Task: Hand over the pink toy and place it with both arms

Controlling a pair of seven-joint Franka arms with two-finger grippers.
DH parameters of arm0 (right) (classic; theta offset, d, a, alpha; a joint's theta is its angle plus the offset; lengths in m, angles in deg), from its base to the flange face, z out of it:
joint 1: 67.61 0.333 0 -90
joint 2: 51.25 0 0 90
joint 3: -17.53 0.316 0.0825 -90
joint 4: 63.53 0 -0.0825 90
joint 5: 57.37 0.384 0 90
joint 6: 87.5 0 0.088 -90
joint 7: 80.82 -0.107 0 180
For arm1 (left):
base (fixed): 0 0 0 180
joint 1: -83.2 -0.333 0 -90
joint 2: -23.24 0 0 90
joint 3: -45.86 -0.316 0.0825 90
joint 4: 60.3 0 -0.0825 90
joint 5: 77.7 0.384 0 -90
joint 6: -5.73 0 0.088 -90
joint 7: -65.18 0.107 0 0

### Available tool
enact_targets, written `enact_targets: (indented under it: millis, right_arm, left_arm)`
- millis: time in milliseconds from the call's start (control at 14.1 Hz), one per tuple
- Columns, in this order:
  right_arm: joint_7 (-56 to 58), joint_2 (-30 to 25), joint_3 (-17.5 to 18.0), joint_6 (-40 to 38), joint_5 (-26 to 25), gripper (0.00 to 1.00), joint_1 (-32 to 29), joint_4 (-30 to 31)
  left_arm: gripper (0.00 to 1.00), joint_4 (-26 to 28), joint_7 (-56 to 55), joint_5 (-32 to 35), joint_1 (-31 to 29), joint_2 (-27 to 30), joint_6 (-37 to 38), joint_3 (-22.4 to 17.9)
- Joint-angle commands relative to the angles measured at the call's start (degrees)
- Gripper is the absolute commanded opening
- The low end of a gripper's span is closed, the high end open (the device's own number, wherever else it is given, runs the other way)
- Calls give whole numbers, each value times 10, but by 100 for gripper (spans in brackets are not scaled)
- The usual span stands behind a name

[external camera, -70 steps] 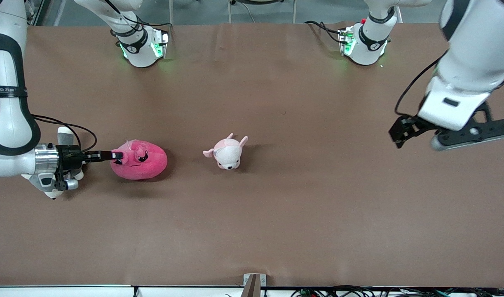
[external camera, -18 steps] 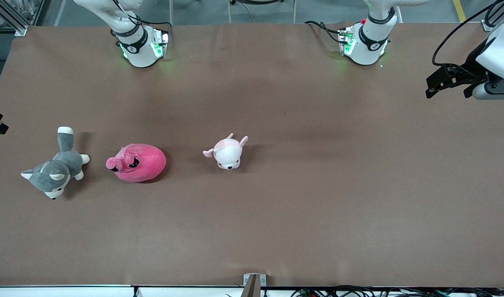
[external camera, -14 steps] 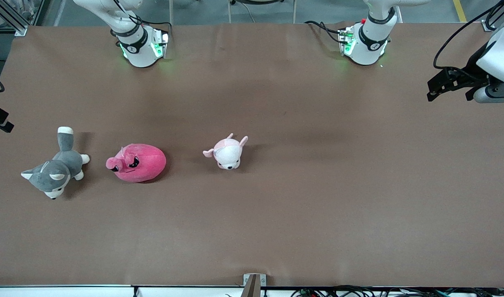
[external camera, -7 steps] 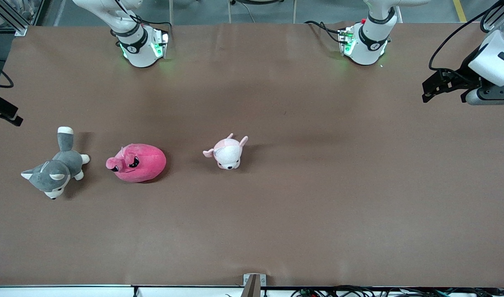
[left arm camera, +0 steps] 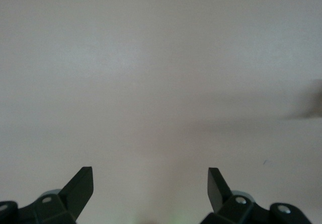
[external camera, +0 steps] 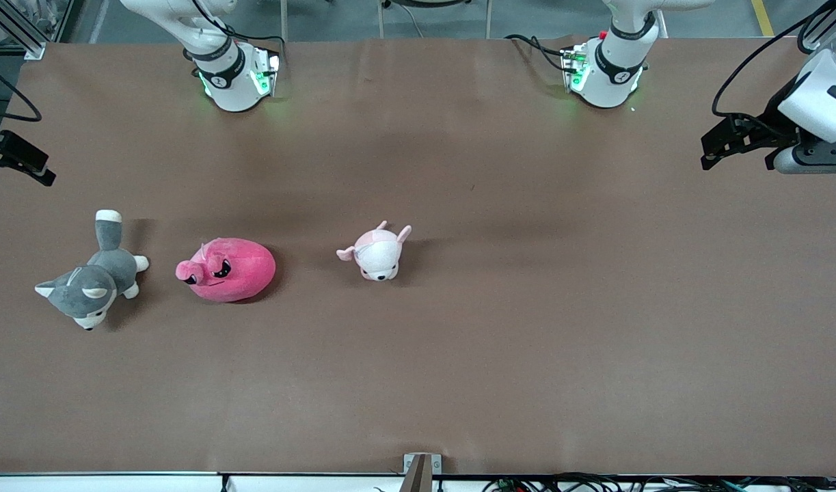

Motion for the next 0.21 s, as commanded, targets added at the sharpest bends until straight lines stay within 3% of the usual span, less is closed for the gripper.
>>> enact_targets:
  millis: [0, 142]
  right_arm:
    - [12, -19, -1, 10, -7, 100, 3, 24]
    - [13, -19, -2, 10, -7, 100, 2, 24]
  left_arm:
    - [100, -13, 5, 10, -2, -3, 10, 2]
    - [100, -13, 5, 10, -3, -2, 18, 2]
